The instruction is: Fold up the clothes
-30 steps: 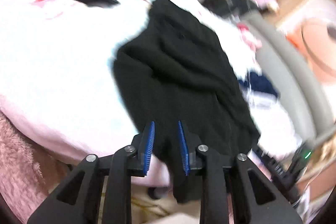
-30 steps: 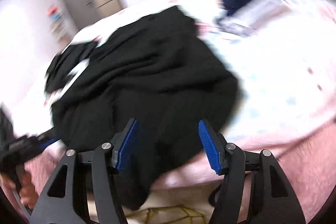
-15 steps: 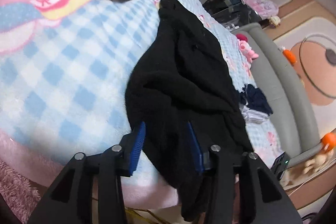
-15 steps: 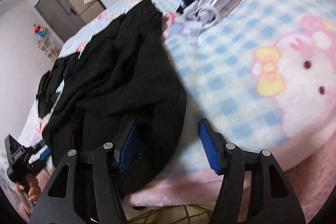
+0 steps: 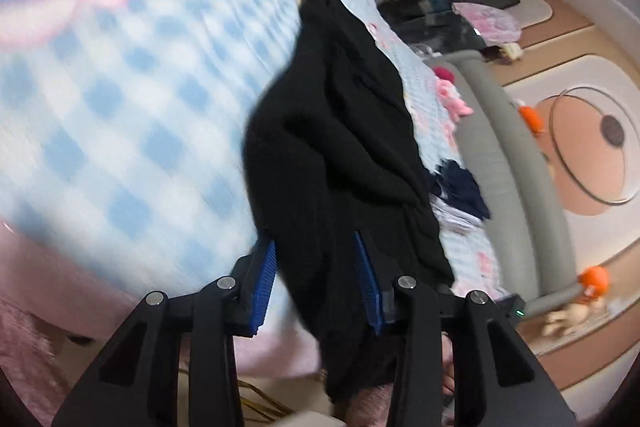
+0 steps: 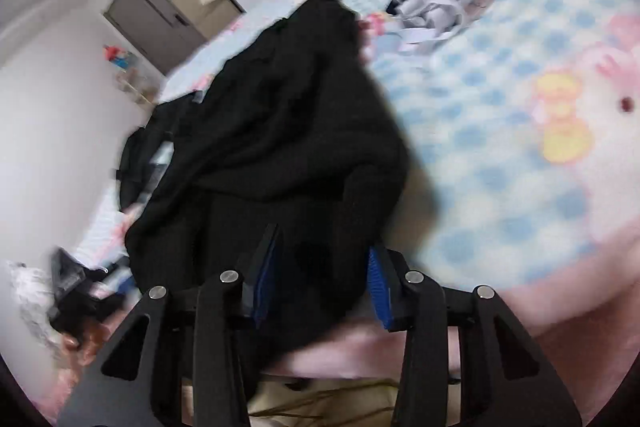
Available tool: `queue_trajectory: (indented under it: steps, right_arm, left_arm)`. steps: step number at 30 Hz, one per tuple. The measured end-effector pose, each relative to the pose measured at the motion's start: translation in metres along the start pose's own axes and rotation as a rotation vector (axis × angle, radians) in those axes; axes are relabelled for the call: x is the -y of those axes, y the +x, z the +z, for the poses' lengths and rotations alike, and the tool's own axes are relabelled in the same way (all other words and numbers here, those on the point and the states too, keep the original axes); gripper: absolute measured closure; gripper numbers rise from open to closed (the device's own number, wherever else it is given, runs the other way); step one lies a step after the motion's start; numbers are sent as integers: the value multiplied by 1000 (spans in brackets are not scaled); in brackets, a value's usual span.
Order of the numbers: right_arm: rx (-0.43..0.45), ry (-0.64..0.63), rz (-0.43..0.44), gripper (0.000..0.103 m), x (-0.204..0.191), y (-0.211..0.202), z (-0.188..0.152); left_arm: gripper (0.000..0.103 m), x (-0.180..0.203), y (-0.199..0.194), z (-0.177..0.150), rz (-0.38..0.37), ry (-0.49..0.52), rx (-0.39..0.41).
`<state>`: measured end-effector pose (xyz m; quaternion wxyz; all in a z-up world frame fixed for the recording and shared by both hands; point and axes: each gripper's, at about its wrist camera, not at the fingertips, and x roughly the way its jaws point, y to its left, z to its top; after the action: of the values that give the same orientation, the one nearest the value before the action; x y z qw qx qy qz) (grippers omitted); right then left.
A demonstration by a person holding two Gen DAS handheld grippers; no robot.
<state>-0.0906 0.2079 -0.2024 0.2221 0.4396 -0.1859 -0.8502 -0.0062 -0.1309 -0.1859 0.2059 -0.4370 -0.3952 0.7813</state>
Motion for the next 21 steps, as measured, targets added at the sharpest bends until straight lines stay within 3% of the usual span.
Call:
queue_trajectory:
  steps: [3, 5, 8, 10, 12, 14, 18, 20, 21]
  right_arm:
    - [-43, 4, -71, 62, 4, 11, -2]
    - [-57, 57, -37, 62, 12, 13, -4]
    - [-50, 60, 50, 61, 11, 11, -5]
    - [-30, 28, 105, 65, 3, 5, -6]
    - [-43, 17, 23, 66, 4, 10, -7]
    - [-58, 8, -62, 66, 5, 14, -9]
    - [-61, 84, 31, 56, 11, 16, -8]
    - [-35, 83, 129, 61, 6, 12, -9]
    - [-20, 60, 136, 66, 0, 9, -8]
  left_arm:
    - [63, 1, 9, 0, 18, 1, -11]
    - [63, 5, 16, 0, 4, 13, -20]
    - [64, 21, 22, -1, -79, 72, -14]
    - [64, 28, 27, -2, -40, 98, 2]
    - [65, 20, 43, -4, 69, 82, -35]
    - [66, 7, 50, -6, 69, 40, -48]
    - [62, 2, 46, -5, 13, -16, -10]
    - [80, 12, 40, -5, -47, 2, 11]
    - [82, 20, 37, -4, -47, 47, 20]
